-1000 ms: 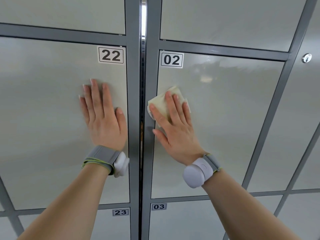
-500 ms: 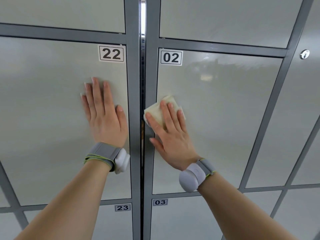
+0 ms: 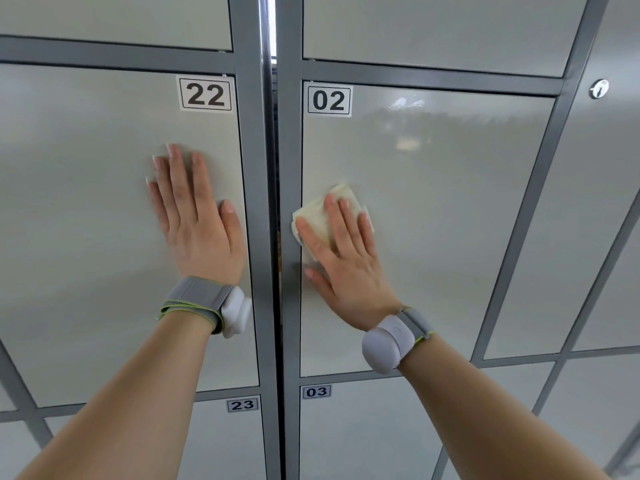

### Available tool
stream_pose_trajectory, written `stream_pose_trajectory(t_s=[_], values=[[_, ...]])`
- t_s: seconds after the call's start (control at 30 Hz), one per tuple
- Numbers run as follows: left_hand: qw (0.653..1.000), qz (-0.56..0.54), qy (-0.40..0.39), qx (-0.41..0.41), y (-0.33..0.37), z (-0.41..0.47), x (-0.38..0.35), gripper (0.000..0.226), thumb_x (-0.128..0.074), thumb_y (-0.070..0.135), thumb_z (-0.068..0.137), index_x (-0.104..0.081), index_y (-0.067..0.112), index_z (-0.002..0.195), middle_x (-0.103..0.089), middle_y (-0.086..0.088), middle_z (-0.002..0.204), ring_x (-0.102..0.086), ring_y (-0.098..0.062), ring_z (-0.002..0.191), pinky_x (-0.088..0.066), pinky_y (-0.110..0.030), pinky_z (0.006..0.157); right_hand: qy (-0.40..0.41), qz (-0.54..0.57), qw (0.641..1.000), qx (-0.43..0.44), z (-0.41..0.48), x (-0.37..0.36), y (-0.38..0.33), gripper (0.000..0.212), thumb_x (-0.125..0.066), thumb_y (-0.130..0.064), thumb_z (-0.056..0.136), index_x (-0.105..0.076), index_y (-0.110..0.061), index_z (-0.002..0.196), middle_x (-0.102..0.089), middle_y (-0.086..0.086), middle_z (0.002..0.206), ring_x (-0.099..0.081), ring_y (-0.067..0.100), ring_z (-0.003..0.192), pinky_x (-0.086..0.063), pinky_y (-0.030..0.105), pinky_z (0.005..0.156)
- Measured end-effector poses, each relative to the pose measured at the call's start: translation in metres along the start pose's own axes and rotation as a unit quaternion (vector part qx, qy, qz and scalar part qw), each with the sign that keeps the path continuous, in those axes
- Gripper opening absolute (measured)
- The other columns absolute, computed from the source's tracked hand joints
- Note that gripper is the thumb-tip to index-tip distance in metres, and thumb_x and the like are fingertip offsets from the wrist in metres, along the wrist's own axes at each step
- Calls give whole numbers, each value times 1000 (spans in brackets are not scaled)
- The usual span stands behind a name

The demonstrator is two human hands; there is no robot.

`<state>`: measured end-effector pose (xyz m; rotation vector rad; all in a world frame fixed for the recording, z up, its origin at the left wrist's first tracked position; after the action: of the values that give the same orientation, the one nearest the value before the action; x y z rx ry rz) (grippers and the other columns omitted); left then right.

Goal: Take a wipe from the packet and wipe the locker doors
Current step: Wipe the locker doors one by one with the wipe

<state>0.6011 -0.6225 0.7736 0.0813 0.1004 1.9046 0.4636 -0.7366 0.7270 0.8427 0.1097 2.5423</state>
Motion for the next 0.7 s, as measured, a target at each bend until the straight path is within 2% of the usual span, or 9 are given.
stream_pose_trajectory(t_s=[0.17, 0.33, 0.57, 0.7], values=[[1000, 1, 2, 3, 0, -1, -1, 53, -37, 13, 93, -30, -8, 142, -26, -32, 147, -19, -46, 137, -2, -41, 118, 2, 16, 1000, 4, 3, 9, 5, 56, -36, -40, 95, -27, -22, 148, -10, 19, 156, -1, 32, 145, 0, 44, 118], [1000, 4, 5, 2, -1, 0, -1, 53, -38, 12, 93, -31, -8, 141, -27, -32, 146, -21, -46, 137, -4, -42, 118, 48, 47, 996, -53, 26, 24, 19, 56, -34, -40, 95, -28, -20, 148, -8, 21, 156, 1, 33, 144, 5, 45, 117], [1000, -5, -5, 4, 1, 1, 0, 53, -36, 12, 93, -30, -9, 141, -25, -33, 147, -19, -47, 137, -3, -43, 117, -16, -7, 1000, -2, -11, -4, 6, 61, -39, -39, 93, -21, -22, 149, -7, 20, 156, 2, 34, 145, 3, 46, 117], [1000, -7, -6, 6, 0, 0, 1, 53, -38, 10, 92, -31, -9, 141, -25, -32, 147, -20, -47, 137, -1, -40, 118, -38, -13, 999, 11, -25, -7, 6, 59, -35, -42, 94, -25, -22, 148, -9, 19, 156, 0, 33, 145, -1, 46, 118]])
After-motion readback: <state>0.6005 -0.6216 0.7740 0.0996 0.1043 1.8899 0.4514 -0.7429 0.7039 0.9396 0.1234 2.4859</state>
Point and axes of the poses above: each hand's wrist, its own z-axis towards the middle knuckle, its own x-axis out of the back of the hand, y = z × x, the point moved 7 cm from there along z, towards the middle knuckle
